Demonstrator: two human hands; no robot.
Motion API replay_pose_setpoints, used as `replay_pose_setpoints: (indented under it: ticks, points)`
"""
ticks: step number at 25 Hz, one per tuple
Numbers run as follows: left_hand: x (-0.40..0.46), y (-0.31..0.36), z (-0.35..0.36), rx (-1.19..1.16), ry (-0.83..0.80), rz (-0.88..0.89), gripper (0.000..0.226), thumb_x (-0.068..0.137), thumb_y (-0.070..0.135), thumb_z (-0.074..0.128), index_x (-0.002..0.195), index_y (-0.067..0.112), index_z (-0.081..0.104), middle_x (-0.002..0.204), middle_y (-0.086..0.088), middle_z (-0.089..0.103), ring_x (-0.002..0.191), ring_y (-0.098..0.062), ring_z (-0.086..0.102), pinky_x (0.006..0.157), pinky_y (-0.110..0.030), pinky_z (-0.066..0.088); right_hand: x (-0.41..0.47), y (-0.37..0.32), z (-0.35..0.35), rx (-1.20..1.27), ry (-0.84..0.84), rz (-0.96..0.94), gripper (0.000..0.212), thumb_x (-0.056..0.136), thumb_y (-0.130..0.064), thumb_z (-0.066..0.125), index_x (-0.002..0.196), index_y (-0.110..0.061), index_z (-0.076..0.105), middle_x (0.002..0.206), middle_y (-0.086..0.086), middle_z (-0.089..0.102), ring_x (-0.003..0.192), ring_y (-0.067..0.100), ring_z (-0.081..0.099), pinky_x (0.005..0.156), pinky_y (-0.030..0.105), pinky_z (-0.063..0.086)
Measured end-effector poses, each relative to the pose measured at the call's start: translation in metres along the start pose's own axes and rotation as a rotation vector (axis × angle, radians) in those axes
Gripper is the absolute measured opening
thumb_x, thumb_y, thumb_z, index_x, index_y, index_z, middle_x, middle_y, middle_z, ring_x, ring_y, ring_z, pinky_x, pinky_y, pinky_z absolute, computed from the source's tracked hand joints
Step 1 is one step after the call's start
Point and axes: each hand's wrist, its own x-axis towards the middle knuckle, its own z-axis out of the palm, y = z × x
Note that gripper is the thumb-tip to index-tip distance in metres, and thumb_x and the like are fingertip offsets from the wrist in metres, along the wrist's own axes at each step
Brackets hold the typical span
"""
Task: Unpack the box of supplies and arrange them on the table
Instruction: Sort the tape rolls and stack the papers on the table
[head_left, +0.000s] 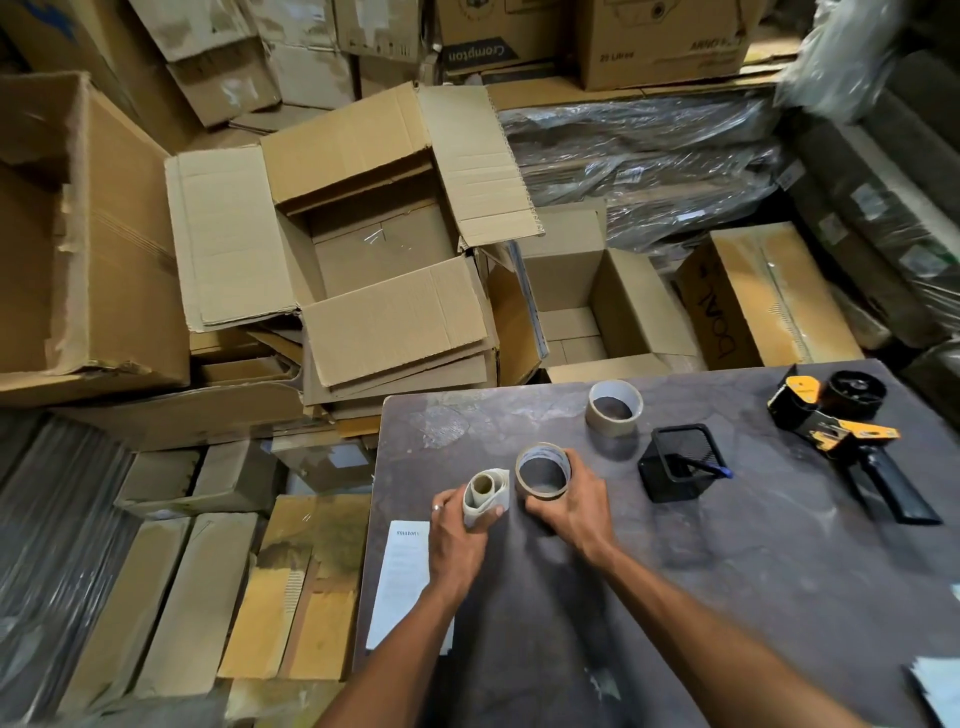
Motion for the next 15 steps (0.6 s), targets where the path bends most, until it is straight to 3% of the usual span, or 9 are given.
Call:
replay_pose_setpoints:
  ticks: [5,8,15]
  points:
    - [-0.04,-0.005,0.006,-0.001,0.024,-0.015,0.047,0.079,0.044,0.08,0.116,0.017,0.068,0.122,0.0,0.06,0.106,-0.019,0.059,0.087,-0.036,0.053,-0.042,0.008,-0.013,0.016,-0.042,-0.012,0.066,0.051,-0.043,0.08,0.111,-0.026,0.057,0.101,-0.009,0.07,0.092,0.01,0.065,0.077,0.019,0.051]
    - [-0.063,-0.008,0.005,-0.013,0.031,-0.023,0.043,0.077,0.044,0.082,0.11,0.02,0.068,0.115,0.0,0.063,0.101,-0.019,0.061,0.085,-0.04,0.054,-0.064,0.016,-0.02,0.038,-0.05,-0.011,0.066,0.049,-0.042,0.08,0.11,-0.026,0.058,0.101,-0.008,0.069,0.092,0.011,0.066,0.079,0.023,0.053]
    - [-0.118,-0.02,0.005,-0.003,-0.067,0.029,0.038,0.073,0.043,0.084,0.105,0.025,0.072,0.108,0.003,0.064,0.096,-0.011,0.064,0.082,-0.033,0.054,-0.117,0.036,-0.036,0.053,-0.092,-0.023,0.067,0.049,-0.041,0.084,0.109,-0.027,0.056,0.1,-0.01,0.068,0.09,0.008,0.066,0.078,0.028,0.055]
